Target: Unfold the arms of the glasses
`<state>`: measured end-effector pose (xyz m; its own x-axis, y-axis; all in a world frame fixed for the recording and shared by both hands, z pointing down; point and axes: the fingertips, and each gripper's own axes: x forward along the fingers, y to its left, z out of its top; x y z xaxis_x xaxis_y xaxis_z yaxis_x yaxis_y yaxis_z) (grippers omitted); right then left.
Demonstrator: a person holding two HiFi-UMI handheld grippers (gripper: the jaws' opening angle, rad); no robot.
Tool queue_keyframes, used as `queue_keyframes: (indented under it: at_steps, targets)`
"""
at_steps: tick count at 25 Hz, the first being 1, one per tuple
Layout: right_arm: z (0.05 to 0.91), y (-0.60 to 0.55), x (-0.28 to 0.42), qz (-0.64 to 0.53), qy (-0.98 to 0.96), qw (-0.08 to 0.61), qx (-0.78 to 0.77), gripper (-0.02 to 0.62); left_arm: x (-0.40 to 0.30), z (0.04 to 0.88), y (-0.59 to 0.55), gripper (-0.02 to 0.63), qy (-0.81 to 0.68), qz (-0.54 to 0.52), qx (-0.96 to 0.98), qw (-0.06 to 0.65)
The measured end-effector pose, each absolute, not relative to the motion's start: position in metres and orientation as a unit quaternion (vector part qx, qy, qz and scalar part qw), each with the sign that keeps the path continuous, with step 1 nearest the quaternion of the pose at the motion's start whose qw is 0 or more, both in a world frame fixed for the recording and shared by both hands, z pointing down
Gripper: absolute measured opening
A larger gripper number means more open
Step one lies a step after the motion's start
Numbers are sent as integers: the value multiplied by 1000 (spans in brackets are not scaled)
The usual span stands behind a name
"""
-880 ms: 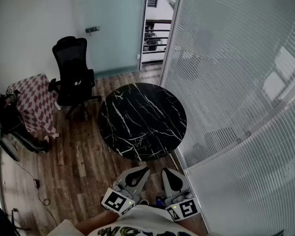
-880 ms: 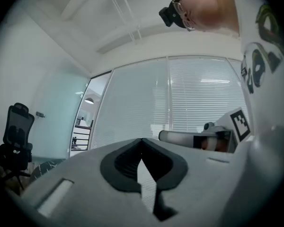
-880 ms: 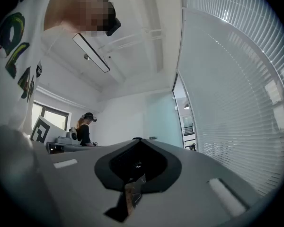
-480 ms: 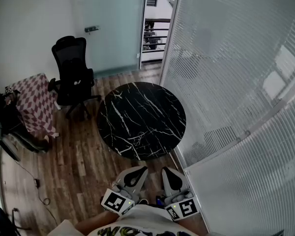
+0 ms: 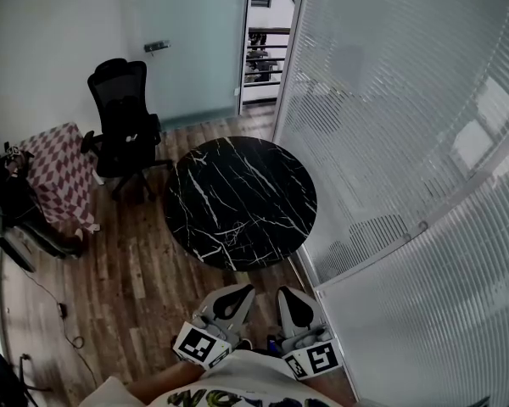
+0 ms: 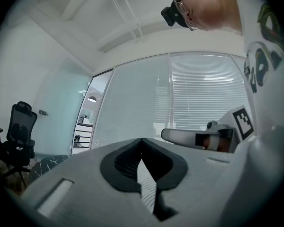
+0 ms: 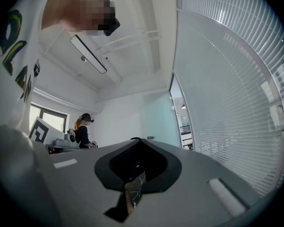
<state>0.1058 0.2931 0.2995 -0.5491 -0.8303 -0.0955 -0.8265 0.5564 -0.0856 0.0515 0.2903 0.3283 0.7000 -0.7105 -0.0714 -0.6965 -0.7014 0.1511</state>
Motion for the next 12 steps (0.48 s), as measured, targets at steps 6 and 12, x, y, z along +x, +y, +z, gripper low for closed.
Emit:
queue_keyframes:
  at_steps: [6, 12]
  targets:
    - [307, 303, 122, -21, 884, 55, -464, 2, 69, 333, 300, 2, -388, -54, 918, 61]
    - [313, 311, 135, -20, 886, 52, -460, 2, 83, 340, 308, 2, -393, -48, 916, 67]
